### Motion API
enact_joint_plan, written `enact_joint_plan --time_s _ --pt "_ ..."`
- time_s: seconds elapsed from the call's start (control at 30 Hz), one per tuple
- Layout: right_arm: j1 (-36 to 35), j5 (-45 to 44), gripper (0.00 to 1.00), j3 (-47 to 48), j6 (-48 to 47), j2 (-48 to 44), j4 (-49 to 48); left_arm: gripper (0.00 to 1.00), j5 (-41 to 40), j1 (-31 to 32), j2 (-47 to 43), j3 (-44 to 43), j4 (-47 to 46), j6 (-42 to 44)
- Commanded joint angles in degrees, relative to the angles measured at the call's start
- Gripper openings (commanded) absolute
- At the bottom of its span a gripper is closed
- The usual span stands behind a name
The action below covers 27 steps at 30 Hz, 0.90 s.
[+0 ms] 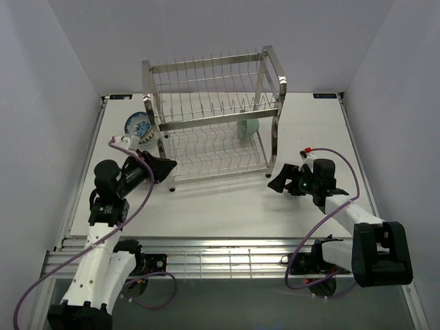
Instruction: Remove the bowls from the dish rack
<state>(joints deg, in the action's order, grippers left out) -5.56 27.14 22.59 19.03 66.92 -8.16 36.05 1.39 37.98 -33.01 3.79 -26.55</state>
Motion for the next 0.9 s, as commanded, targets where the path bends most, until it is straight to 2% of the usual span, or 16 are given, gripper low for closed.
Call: enact_joint_plan --time_s 0.0,0.07,0.1,0.27,0.3,0.33,0.4,0.43,0.53,0.57,0.67,0.87 --pt "-0.2 -0.2 0.95 1.3 -0.6 0.6 -0.4 0.47 -1.6 10.2 2.6 0.1 -5.0 0.8" --pt "-0.2 -0.2 0.95 1.5 -0.6 0.8 -0.3 0.47 -8.0 16.9 3.8 -0.2 -5.0 2.4" --pt "-0.2 -0.2 0.95 1.6 -0.6 0.8 -0.2 0.47 -13.4 22.8 5.5 -0.6 -5.0 2.7" --pt "-0.2 -0.4 0.95 1.7 -0.7 0.0 0.4 0.48 -25.6 38.0 12.0 1.1 -11.6 2.5" --pt "-0.2 -0.4 0.95 1.6 -0.7 0.0 0.3 0.48 -28.4 43.4 13.7 1.0 -12.0 3.9" --pt "-0.3 -0.3 0.95 1.6 -0.6 0.0 0.3 0.49 -33.6 46.0 18.0 -0.3 -12.2 4.8" --pt "-0.2 -0.2 0.95 1.5 -0.7 0.2 0.3 0.49 -36.4 50.4 22.6 -2.2 -13.7 7.0" --pt "-0.2 -0.2 0.95 1.5 -0.7 0.2 0.2 0.50 -38.7 51.3 27.0 -3.9 -14.6 7.4" --pt "-0.2 -0.2 0.95 1.5 -0.7 0.2 0.2 0.52 -43.8 52.3 31.7 -4.5 -21.2 6.5" --pt "-0.2 -0.2 0.95 1.5 -0.7 0.2 0.2 0.53 -45.3 52.3 34.5 -4.4 -26.1 7.0" --pt "-0.2 -0.1 0.95 1.3 -0.7 0.0 0.1 0.55 -50.4 52.4 40.0 -6.6 -30.5 6.6" --pt "-0.2 1.1 0.95 0.7 -0.3 0.8 -1.2 0.59 -52.9 52.1 48.1 -11.4 -37.8 6.7"
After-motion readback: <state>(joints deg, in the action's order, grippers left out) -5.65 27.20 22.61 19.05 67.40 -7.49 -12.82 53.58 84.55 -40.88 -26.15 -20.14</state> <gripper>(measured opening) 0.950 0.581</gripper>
